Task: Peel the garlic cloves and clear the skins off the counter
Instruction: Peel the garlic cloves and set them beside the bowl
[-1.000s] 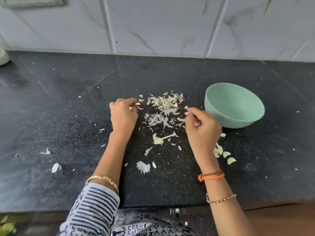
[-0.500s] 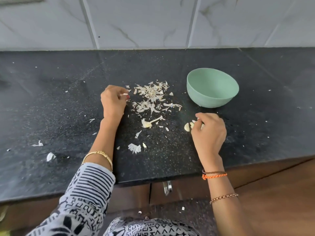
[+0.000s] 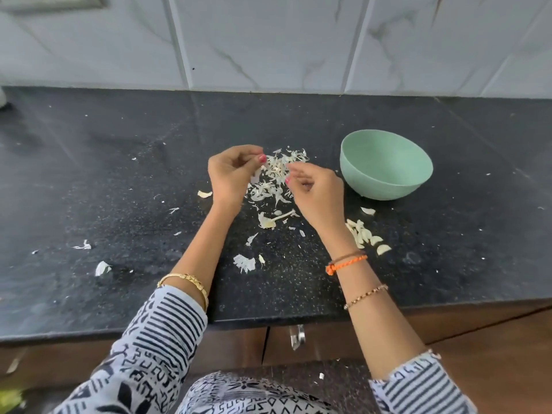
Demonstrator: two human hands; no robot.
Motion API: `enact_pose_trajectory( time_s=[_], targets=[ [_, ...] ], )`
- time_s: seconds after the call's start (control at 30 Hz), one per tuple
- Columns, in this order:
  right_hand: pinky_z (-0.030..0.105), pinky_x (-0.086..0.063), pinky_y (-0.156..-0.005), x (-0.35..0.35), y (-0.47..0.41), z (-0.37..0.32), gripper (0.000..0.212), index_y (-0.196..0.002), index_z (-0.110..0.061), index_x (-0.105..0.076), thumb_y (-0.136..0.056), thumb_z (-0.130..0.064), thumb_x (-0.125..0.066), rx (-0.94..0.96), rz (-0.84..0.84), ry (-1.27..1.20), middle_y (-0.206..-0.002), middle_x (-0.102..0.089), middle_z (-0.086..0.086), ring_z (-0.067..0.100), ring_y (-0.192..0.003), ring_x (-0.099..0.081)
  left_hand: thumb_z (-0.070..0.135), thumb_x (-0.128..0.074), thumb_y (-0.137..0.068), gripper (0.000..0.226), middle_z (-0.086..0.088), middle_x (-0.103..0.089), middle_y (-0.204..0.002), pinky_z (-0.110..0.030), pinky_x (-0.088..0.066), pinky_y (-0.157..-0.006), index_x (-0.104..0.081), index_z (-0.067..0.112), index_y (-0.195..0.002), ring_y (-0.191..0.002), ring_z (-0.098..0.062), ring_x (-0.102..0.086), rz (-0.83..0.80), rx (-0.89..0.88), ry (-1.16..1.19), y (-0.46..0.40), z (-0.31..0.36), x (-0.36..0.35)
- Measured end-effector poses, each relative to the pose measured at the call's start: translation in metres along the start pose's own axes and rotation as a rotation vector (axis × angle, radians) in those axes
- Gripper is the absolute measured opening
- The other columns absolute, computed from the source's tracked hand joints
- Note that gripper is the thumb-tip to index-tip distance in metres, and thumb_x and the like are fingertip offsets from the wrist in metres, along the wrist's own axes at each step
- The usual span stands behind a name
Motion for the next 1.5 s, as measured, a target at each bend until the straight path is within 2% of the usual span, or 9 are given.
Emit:
enact_pose_trajectory(
  time_s=[0.1, 0.23, 0.4, 0.53, 0.67, 0.87, 1.07, 1.27, 1.5],
  targets=[
    [0.002, -0.044, -0.072, -0.015, -0.015, 0.0, 0.024, -0.107, -0.003, -0.069, -0.083, -0.006, -0.067, -0.022, -0.017, -0.08, -0.097, -0.072, 0.009, 0.006, -0.081, -0.063, -0.01, -0.065, -0.079, 0.023, 0.012, -0.068, -0.061, -0.014, -0.051, -0.062, -0.067, 0.01, -0.09, -0.059, 0.0, -0.061, -0.004, 0.032, 0.079, -0.001, 0.002, -0.005],
    [0.021, -0.054, -0.068, -0.027, -0.031, 0.003, 0.01, -0.089, -0.004, -0.074, -0.082, -0.004, -0.067, -0.015, 0.042, -0.122, -0.077, -0.072, 0.006, 0.009, -0.067, -0.064, -0.012, -0.063, -0.079, 0.022, 0.01, -0.069, -0.062, -0.015, -0.05, -0.065, -0.066, 0.007, -0.09, -0.064, -0.001, -0.064, -0.028, 0.065, 0.144, -0.009, 0.004, -0.009],
    [0.013, -0.051, -0.064, -0.035, -0.053, 0.008, 0.011, -0.086, -0.005, -0.074, -0.083, -0.014, -0.07, 0.054, 0.026, -0.134, -0.075, -0.072, 0.005, 0.006, -0.065, -0.063, -0.011, -0.067, -0.076, 0.017, 0.007, -0.069, -0.063, -0.013, -0.048, -0.058, -0.066, 0.006, -0.081, -0.062, -0.003, -0.065, -0.043, 0.113, 0.18, -0.026, -0.001, -0.013],
    [0.03, -0.055, -0.065, -0.045, -0.069, 0.016, 0.008, -0.086, -0.009, -0.075, -0.083, -0.009, -0.068, 0.085, 0.065, -0.088, -0.075, -0.072, 0.001, 0.01, -0.068, -0.066, -0.007, -0.063, -0.081, 0.011, 0.007, -0.067, -0.056, -0.009, -0.039, -0.044, -0.065, -0.003, -0.092, -0.044, 0.001, -0.055, -0.053, 0.181, 0.161, -0.041, -0.006, -0.014],
    [0.038, -0.055, -0.067, -0.053, -0.074, 0.024, 0.013, -0.089, -0.007, -0.074, -0.081, -0.003, -0.064, 0.099, 0.129, -0.026, -0.076, -0.073, 0.004, 0.017, -0.069, -0.067, -0.008, -0.062, -0.081, 0.013, 0.005, -0.068, -0.058, -0.011, -0.045, -0.052, -0.065, 0.0, -0.091, -0.051, -0.001, -0.06, -0.111, 0.238, 0.113, -0.049, -0.016, -0.015],
    [0.03, -0.05, -0.054, -0.057, -0.073, 0.033, 0.011, -0.079, -0.005, -0.073, -0.076, 0.002, -0.065, 0.222, 0.179, 0.05, -0.068, -0.069, 0.005, 0.019, -0.06, -0.063, -0.011, -0.064, -0.078, 0.014, 0.007, -0.069, -0.059, -0.011, -0.045, -0.053, -0.065, 0.0, -0.087, -0.051, 0.0, -0.06, -0.087, 0.28, 0.13, -0.048, -0.024, -0.017],
    [0.014, -0.043, -0.058, -0.063, -0.072, 0.039, 0.014, -0.078, -0.004, -0.072, -0.077, 0.005, -0.061, 0.243, 0.202, 0.011, -0.07, -0.069, 0.004, 0.013, -0.062, -0.062, -0.011, -0.067, -0.075, 0.021, 0.004, -0.068, -0.06, -0.013, -0.046, -0.054, -0.064, 0.009, -0.073, -0.054, -0.003, -0.061, -0.037, 0.308, 0.141, -0.05, -0.032, -0.015],
    [0.03, -0.054, -0.059, -0.057, -0.075, 0.043, 0.012, -0.076, -0.003, -0.072, -0.076, 0.006, -0.064, 0.127, 0.055, -0.142, -0.073, -0.071, 0.002, 0.011, -0.064, -0.064, -0.014, -0.063, -0.075, 0.042, 0.001, -0.069, -0.061, -0.021, -0.048, -0.062, -0.066, 0.021, -0.051, -0.056, -0.008, -0.061, -0.094, 0.347, 0.21, -0.052, -0.036, -0.012],
    [0.014, -0.046, -0.049, -0.047, -0.077, 0.034, 0.021, -0.072, -0.012, -0.07, -0.077, 0.008, -0.067, -0.06, -0.133, -0.483, -0.06, -0.064, -0.01, 0.001, -0.053, -0.059, -0.016, -0.054, -0.079, 0.028, 0.006, -0.063, -0.053, -0.013, -0.042, -0.049, -0.062, 0.009, -0.071, -0.044, -0.002, -0.05, -0.038, 0.451, 0.308, -0.05, -0.028, -0.016]
  ],
)
Point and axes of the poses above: each hand's wrist, its own y-axis away from the middle knuckle, its own x-axis out of the back of the hand, z = x × y, the point moved 2 cm from there along -y, towards the middle knuckle
